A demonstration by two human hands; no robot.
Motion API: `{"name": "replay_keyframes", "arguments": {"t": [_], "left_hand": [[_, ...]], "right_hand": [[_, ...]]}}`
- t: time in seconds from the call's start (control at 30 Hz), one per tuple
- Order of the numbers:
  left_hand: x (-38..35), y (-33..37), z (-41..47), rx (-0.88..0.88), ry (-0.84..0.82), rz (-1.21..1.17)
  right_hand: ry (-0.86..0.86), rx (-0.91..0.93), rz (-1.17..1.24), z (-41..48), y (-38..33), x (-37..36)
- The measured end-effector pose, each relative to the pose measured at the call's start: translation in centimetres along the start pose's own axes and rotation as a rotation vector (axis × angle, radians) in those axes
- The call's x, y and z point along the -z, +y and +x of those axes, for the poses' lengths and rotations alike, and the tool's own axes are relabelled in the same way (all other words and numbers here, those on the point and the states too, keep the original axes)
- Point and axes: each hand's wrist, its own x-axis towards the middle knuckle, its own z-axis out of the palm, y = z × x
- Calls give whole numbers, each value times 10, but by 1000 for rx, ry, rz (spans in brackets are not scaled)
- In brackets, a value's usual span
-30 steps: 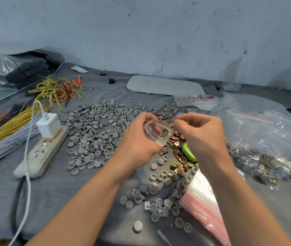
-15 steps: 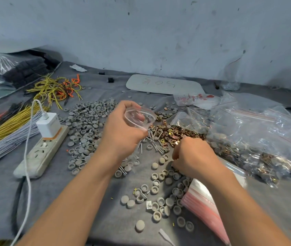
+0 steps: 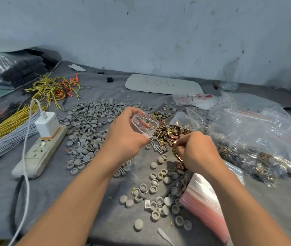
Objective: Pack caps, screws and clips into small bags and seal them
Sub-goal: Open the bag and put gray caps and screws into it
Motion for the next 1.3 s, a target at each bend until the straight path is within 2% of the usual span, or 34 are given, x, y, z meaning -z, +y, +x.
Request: {"name": "replay_keyframes", "arguments": {"t": [0.2, 0.4, 0.63, 0.97, 1.03, 1.1, 1.23, 1.3], "left_hand": [[2, -1, 1, 12, 14, -17], [1, 0, 0, 15, 15, 32], [1, -1, -3, 25, -1, 24], [-1, -2, -3, 8, -24, 44], [0, -3, -2, 4, -21, 48], [-1, -3, -2, -1, -19, 65], [-4, -3, -1, -17, -20, 124], [-6, -3, 0, -28, -25, 136]], "right_hand": [[79, 12, -44, -1, -9, -1], [-52, -11, -377, -15, -5, -3], [-83, -57, -417, -21, -11, 2], [-94, 9, -422, -15, -6, -6], [-69, 11, -323, -13, -4, -2], [-54, 24, -110, -11, 0, 3], [-71, -7, 593, -14, 1, 8], [-110, 3, 794, -17, -2, 9]]}}
